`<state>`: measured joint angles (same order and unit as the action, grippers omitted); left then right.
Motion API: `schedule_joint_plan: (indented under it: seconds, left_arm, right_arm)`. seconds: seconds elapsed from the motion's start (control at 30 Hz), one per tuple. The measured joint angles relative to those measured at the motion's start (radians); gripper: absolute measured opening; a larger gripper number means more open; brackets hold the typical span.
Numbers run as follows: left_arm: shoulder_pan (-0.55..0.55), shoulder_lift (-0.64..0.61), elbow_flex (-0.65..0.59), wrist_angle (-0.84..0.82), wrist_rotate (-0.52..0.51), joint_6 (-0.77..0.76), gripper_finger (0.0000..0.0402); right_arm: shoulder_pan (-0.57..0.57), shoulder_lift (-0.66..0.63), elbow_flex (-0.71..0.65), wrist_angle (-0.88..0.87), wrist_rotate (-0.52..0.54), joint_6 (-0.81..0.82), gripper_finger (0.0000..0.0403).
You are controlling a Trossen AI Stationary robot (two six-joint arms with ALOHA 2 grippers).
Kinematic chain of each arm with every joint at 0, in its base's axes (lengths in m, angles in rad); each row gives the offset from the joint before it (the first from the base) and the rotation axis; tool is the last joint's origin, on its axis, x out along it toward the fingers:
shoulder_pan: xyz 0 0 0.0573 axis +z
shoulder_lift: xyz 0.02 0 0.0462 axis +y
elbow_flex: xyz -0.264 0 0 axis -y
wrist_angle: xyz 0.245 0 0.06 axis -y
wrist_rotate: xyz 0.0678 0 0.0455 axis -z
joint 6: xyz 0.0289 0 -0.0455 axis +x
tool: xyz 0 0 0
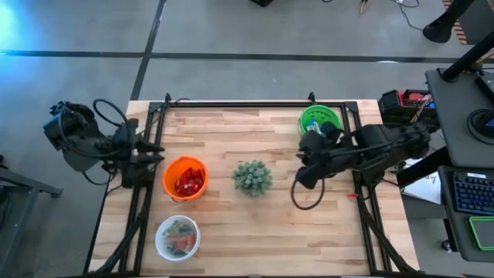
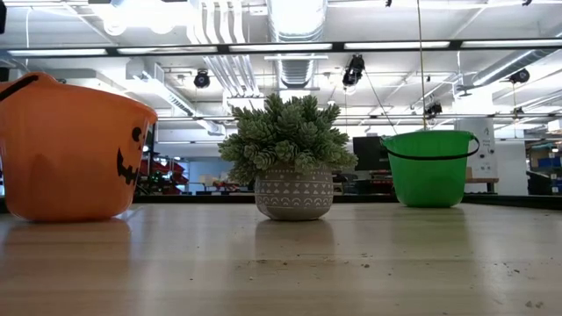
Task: Sort candy
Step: Return to Home Position
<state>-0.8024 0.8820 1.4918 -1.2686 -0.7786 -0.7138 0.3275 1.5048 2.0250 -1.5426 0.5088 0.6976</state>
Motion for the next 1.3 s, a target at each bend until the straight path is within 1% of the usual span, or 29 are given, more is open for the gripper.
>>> schedule_joint_plan:
  seconds: [0.23,0.3,0.43,0.67,0.73,0.8,0.97,1.1,1.2,1.3]
  left_arm:
    - [0.000,-0.058,-0.001,-0.006,-0.058,0.067,0.0103]
    - [0.000,-0.071,-0.001,-0.006,-0.082,0.060,0.0103]
    - [0.000,-0.086,-0.002,-0.006,-0.135,0.000,0.0103]
    - [0.000,-0.120,-0.002,-0.005,-0.315,-0.011,0.0103]
    - [0.000,-0.134,-0.007,-0.004,-0.366,-0.034,0.0103]
    - [0.000,-0.156,-0.020,-0.005,-0.392,-0.069,0.0103]
    - [0.000,-0.228,-0.071,-0.005,-0.403,-0.186,0.0103]
    - [0.000,-0.278,-0.141,-0.004,-0.444,-0.209,0.0103]
    - [0.000,-0.305,-0.208,0.009,-0.444,-0.220,0.0103]
    - [0.000,-0.319,-0.285,0.042,-0.444,-0.209,0.0103]
  right_arm:
    - [0.000,-0.145,-0.128,0.010,0.057,0.007,0.0071]
    - [0.000,-0.183,-0.164,0.010,0.073,0.000,0.0073]
    - [0.000,-0.260,-0.245,0.011,0.106,-0.002,0.0070]
    - [0.000,-0.399,-0.366,0.011,0.188,-0.002,0.0073]
    - [0.000,-0.436,-0.403,0.011,0.211,-0.011,0.0076]
    - [0.000,-0.475,-0.441,0.011,0.226,-0.025,0.0079]
    - [0.000,-0.571,-0.526,0.041,0.226,-0.010,0.0079]
    - [0.000,-0.640,-0.593,0.130,0.228,-0.070,0.0079]
    - [0.000,-0.692,-0.644,0.188,0.224,-0.117,0.0076]
    - [0.000,-0.734,-0.696,0.239,0.202,-0.122,0.0073]
